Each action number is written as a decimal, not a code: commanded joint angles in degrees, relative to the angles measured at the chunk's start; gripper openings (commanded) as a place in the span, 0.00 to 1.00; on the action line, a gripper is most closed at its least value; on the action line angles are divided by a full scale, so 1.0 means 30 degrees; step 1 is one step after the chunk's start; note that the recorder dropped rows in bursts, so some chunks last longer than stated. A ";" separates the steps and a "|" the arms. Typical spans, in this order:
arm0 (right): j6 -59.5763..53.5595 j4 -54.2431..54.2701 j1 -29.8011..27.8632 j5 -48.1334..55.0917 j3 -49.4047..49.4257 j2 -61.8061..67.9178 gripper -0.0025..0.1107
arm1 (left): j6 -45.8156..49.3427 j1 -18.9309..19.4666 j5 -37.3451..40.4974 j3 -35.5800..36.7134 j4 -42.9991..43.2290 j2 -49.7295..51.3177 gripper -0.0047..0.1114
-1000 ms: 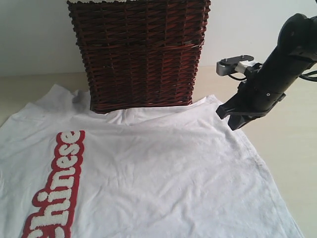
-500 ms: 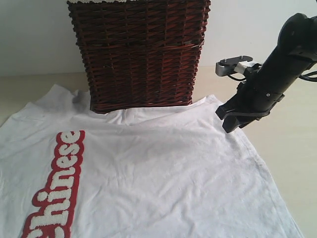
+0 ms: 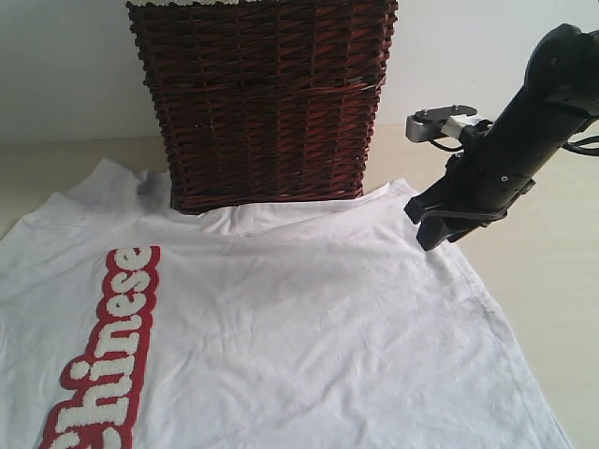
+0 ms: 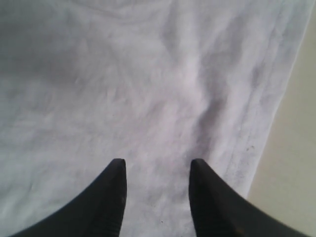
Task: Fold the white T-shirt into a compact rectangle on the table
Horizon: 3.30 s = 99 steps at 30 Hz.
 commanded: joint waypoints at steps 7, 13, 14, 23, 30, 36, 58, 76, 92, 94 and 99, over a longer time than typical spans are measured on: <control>-0.0644 -0.1048 -0.0063 -0.0368 -0.0075 -0.0052 0.39 | -0.0112 0.0050 -0.1276 0.0383 0.0255 0.0448 0.95; -0.0644 -0.1005 -0.0063 -0.0325 -0.0075 -0.0052 0.39 | -0.0112 0.0050 -0.1276 0.0383 0.0255 0.0448 0.95; -0.0644 -0.1005 -0.0063 -0.0325 -0.0075 -0.0052 0.39 | -0.0112 0.0050 -0.1276 0.0383 0.0255 0.0448 0.95; 0.0406 -0.1244 -0.0063 -0.0751 -0.0075 -0.0052 0.37 | -0.0112 0.0050 -0.1276 0.0383 0.0255 0.0448 0.95; -0.0252 -0.1382 -0.0063 -0.0623 -0.0075 -0.0052 0.37 | -0.0112 0.0050 -0.1276 0.0383 0.0255 0.0448 0.95; -0.0162 -0.1921 -0.0063 -0.1370 -0.0075 -0.0052 0.66 | -0.0112 0.0050 -0.1276 0.0383 0.0255 0.0448 0.95; -1.7538 -0.6912 0.0030 0.1610 -0.0109 0.2136 0.95 | -0.0112 0.0050 -0.1276 0.0383 0.0255 0.0448 0.95; -2.0870 -0.6044 0.0030 0.2649 -0.0068 0.2350 0.95 | -0.0112 0.0050 -0.1276 0.0383 0.0255 0.0448 0.95; -1.9761 -0.5747 0.0030 0.3078 -0.0713 0.1966 0.95 | -0.0112 0.0050 -0.1276 0.0383 0.0255 0.0448 0.95; -1.9761 -0.5273 0.0030 0.3078 -0.0713 0.1926 0.95 | -0.0112 0.0050 -0.1276 0.0383 0.0255 0.0448 0.95; -1.9812 -0.5111 0.0030 0.2975 -0.0713 0.2278 0.95 | -0.0112 0.0050 -0.1276 0.0383 0.0255 0.0448 0.95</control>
